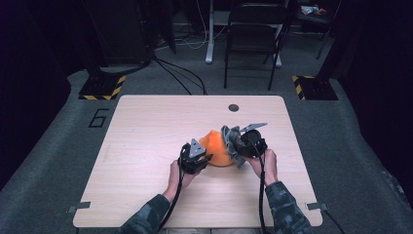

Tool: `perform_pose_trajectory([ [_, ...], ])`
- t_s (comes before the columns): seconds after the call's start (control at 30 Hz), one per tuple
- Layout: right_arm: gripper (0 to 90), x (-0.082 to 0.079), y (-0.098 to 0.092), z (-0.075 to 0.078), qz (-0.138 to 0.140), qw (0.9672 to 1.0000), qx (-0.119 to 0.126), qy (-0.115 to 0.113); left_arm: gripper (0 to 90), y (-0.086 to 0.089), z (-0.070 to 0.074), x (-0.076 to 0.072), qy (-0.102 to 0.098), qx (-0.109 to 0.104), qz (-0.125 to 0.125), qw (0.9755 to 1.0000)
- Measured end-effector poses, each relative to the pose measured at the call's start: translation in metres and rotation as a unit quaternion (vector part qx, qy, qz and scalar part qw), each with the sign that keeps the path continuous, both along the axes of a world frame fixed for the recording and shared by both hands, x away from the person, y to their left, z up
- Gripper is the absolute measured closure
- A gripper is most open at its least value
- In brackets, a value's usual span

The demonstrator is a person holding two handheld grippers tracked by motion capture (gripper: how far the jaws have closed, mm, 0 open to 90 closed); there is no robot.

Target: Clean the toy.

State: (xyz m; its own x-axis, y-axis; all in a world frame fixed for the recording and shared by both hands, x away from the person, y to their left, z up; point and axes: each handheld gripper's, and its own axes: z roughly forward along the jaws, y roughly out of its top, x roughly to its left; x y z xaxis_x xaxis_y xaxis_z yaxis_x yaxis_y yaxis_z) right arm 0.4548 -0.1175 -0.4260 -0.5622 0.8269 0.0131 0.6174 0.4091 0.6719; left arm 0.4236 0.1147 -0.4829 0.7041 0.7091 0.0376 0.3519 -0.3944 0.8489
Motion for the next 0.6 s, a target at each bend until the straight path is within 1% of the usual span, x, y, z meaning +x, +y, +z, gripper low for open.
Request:
perform_pose_trajectory([
  [0.07, 75.4, -0.004, 0.003, 0.008, 0.0, 0.9999, 0.007, -0.012, 75.1, 0.001, 0.0, 0.001, -0.002, -0.002, 0.001, 1.0],
  [0.17, 75.4, -0.013, 0.009, 0.022, 0.013, 0.9991, 0.019, -0.036, 75.1, 0.001, 0.001, 0.0, -0.001, 0.0, -0.004, 1.0],
  [0.23, 75.4, -0.018, 0.017, 0.027, 0.028, 0.998, 0.022, -0.051, 75.1, 0.0, 0.001, -0.001, -0.002, -0.001, -0.003, 1.0],
  [0.27, 75.4, -0.02, 0.021, 0.027, 0.037, 0.9975, 0.019, -0.057, 75.1, 0.0, 0.001, -0.001, 0.0, -0.003, -0.006, 1.0],
  [0.33, 75.3, -0.021, 0.03, 0.023, 0.042, 0.9978, 0.001, -0.051, 75.1, 0.0, 0.0, 0.0, 0.002, -0.008, -0.006, 1.0],
  [0.4, 75.3, -0.017, 0.033, 0.013, 0.043, 0.9978, -0.016, -0.046, 75.1, 0.001, -0.001, 0.001, 0.005, -0.007, -0.006, 0.9999],
  [0.47, 75.3, -0.013, 0.03, 0.008, 0.037, 0.9986, -0.01, -0.037, 75.1, 0.001, -0.002, 0.001, 0.009, -0.011, -0.006, 0.9999],
  [0.5, 75.3, -0.012, 0.028, 0.008, 0.034, 0.9988, -0.01, -0.034, 75.1, 0.001, -0.002, 0.001, 0.006, -0.01, -0.007, 0.9999],
  [0.6, 75.2, -0.008, 0.02, 0.005, 0.029, 0.9993, -0.009, -0.023, 75.2, 0.001, -0.002, 0.001, 0.008, -0.012, -0.007, 0.9999],
])
